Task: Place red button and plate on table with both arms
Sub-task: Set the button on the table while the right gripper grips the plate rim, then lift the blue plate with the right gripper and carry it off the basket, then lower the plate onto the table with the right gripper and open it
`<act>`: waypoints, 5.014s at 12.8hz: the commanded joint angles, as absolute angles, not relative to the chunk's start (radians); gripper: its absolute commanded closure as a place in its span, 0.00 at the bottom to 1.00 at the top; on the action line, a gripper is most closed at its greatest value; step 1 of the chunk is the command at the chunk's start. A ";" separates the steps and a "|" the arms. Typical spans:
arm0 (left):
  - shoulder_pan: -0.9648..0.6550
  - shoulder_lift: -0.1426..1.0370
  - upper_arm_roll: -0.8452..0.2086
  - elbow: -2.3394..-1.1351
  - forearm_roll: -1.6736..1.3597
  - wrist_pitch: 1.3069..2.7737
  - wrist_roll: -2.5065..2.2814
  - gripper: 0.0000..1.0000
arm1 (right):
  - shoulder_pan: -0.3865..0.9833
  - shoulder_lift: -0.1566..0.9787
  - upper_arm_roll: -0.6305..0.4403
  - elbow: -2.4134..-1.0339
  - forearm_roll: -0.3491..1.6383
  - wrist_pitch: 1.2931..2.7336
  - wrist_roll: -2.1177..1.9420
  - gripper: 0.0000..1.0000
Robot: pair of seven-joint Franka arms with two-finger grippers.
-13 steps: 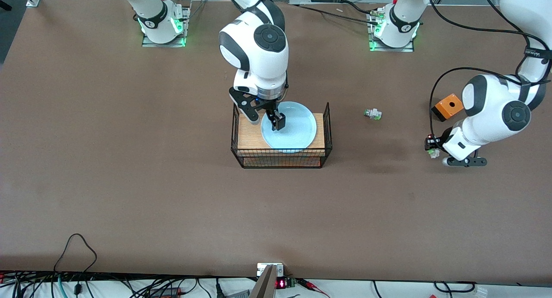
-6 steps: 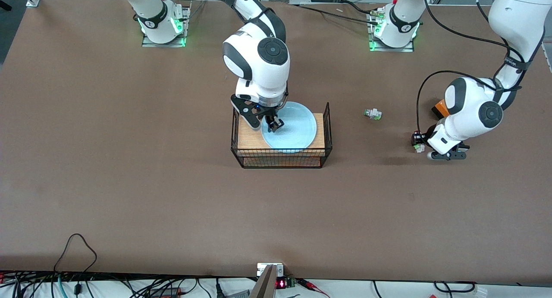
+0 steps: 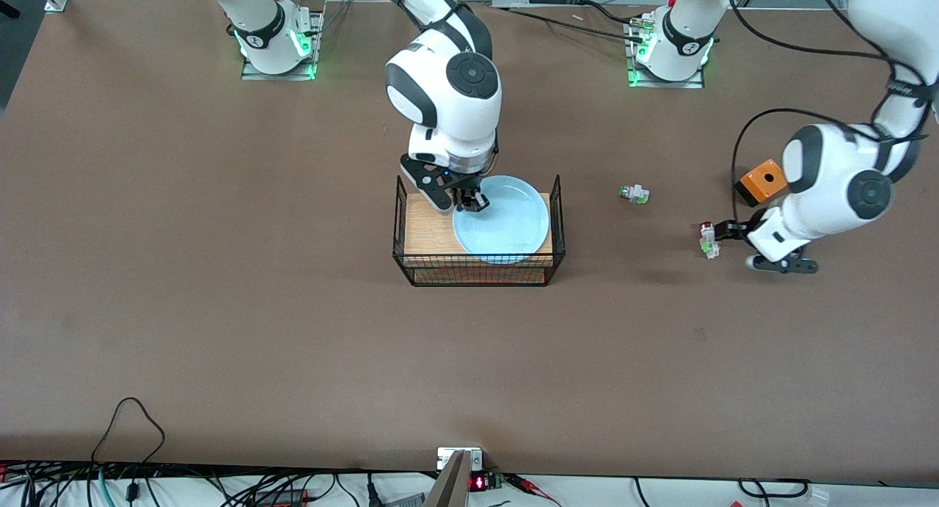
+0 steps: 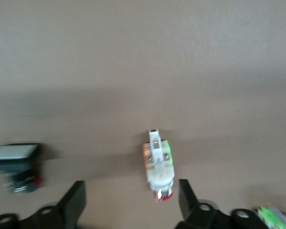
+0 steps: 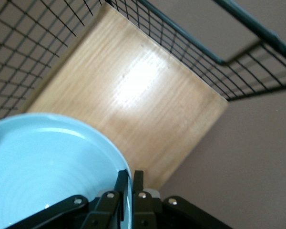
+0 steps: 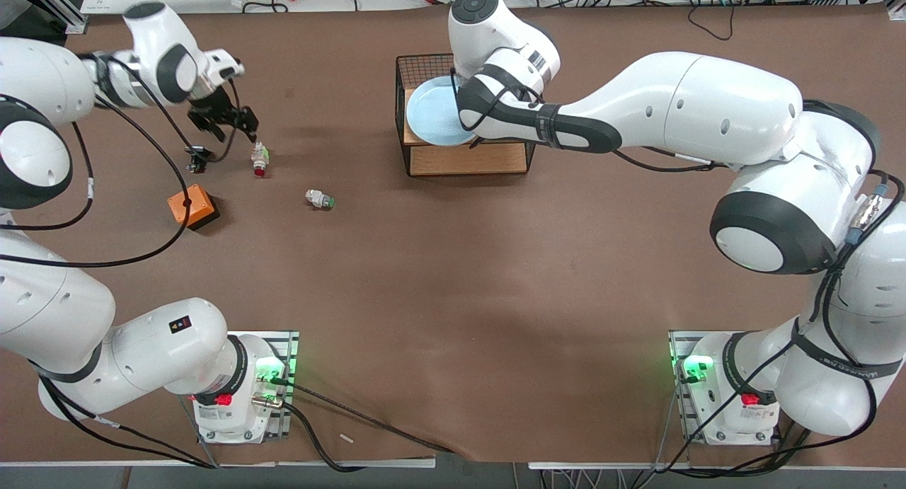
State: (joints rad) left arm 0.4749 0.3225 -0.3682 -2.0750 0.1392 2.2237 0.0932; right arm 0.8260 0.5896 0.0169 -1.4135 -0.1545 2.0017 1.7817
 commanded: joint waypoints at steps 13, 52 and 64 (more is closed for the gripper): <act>0.097 0.135 -0.183 -1.517 0.057 1.568 0.000 0.00 | 0.681 0.227 -0.005 -1.397 0.018 1.475 1.490 1.00; 0.184 0.006 -0.192 -1.586 -0.031 1.618 -0.015 0.00 | -0.183 0.735 -0.002 -1.548 0.192 2.315 -0.318 1.00; 0.184 0.006 -0.192 -1.588 -0.031 1.615 -0.020 0.00 | -0.158 0.697 0.002 -1.543 0.189 2.263 -0.316 0.39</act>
State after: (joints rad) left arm 0.1773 0.0184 -0.1867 -1.5918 -0.0192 1.6319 -0.0222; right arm -0.1568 0.7367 -0.0013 -1.5364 0.1696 2.3042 -0.2926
